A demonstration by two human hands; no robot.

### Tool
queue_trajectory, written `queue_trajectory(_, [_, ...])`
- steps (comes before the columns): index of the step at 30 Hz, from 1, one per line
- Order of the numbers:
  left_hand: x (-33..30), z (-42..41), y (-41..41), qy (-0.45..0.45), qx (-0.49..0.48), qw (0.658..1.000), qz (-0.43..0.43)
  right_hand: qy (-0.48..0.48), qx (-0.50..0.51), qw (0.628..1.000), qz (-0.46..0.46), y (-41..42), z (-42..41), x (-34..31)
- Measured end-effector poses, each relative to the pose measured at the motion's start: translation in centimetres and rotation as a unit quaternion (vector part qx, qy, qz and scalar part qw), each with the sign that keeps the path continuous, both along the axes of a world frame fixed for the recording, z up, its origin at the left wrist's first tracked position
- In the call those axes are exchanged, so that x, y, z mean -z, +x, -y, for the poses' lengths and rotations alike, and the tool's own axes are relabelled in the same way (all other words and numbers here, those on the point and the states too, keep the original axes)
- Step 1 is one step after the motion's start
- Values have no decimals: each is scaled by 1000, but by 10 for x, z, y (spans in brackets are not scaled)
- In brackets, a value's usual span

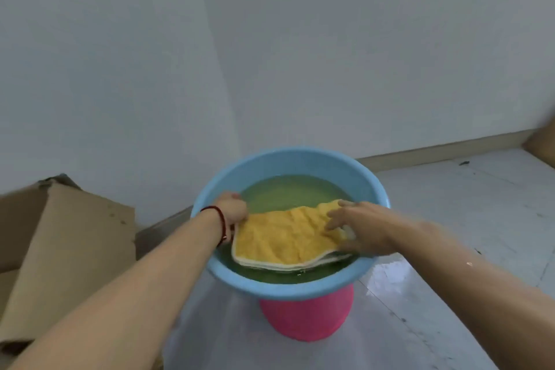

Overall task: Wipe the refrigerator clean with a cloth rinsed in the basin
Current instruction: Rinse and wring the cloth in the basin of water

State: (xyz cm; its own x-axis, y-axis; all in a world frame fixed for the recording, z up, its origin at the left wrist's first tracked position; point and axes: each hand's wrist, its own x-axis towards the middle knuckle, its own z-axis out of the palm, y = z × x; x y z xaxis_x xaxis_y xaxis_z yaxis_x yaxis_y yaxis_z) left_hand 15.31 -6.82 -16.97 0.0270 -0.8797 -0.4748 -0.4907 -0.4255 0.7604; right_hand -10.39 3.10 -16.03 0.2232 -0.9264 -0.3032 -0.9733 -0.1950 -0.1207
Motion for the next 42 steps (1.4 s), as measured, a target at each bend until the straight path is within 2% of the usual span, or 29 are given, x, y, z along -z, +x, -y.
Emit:
queue_trajectory(2, [16,-3,-1,-1,49,991,126,19,70,997,-8,10,14,-10])
queue_trajectory(5, [22,-9,-11,1,73,977,201,17,150,988,21,24,44,-9])
queue_trajectory(7, [24,-16,-23,-8,114,954,278,49,187,980,43,40,55,10])
queue_trajectory(10, [42,-14,-39,17,142,945,293,114,243,962,53,58,62,51])
queue_trajectory(15, [65,-10,-48,58,188,928,317,110,319,941,-23,58,74,63])
queue_trajectory(17, [72,-1,-55,101,196,933,284,135,368,919,33,60,82,68])
queue_trajectory(19, [73,11,-60,99,194,951,220,151,430,879,140,62,95,73])
queue_trajectory(21, [67,9,-60,99,63,992,42,141,436,855,245,63,111,77])
queue_trajectory(23, [69,13,-71,82,-64,991,-83,149,386,839,353,72,118,79])
queue_trajectory(24, [80,23,-76,80,-100,985,-114,152,364,829,396,78,117,81])
queue_trajectory(27, [162,75,-84,66,-199,969,-130,163,395,755,496,86,117,81])
queue_trajectory(28, [160,76,-88,74,-205,968,-124,150,404,760,486,86,116,77])
queue_trajectory(29, [139,62,-86,68,-186,974,-110,129,402,782,459,85,116,76])
queue_trajectory(31, [67,11,-80,22,-118,990,-69,57,352,880,314,76,114,67])
queue_trajectory(32, [55,4,-75,1,-75,997,-28,9,320,918,233,72,112,63])
queue_trajectory(33, [52,3,-70,-23,-27,999,32,-22,291,941,168,66,109,61])
queue_trajectory(35, [51,4,-56,-49,66,984,158,-26,245,964,95,58,109,61])
queue_trajectory(37, [51,5,-45,-15,159,937,309,12,225,972,61,54,107,60])
queue_trajectory(38, [51,6,-42,18,191,921,338,29,223,973,49,52,107,62])
queue_trajectory(39, [51,6,-39,46,209,920,328,44,227,972,42,52,108,64])
queue_trajectory(40, [52,7,-40,70,209,933,284,62,244,967,46,53,108,65])
queue_trajectory(42, [61,10,-45,86,154,968,179,102,288,949,74,59,108,67])
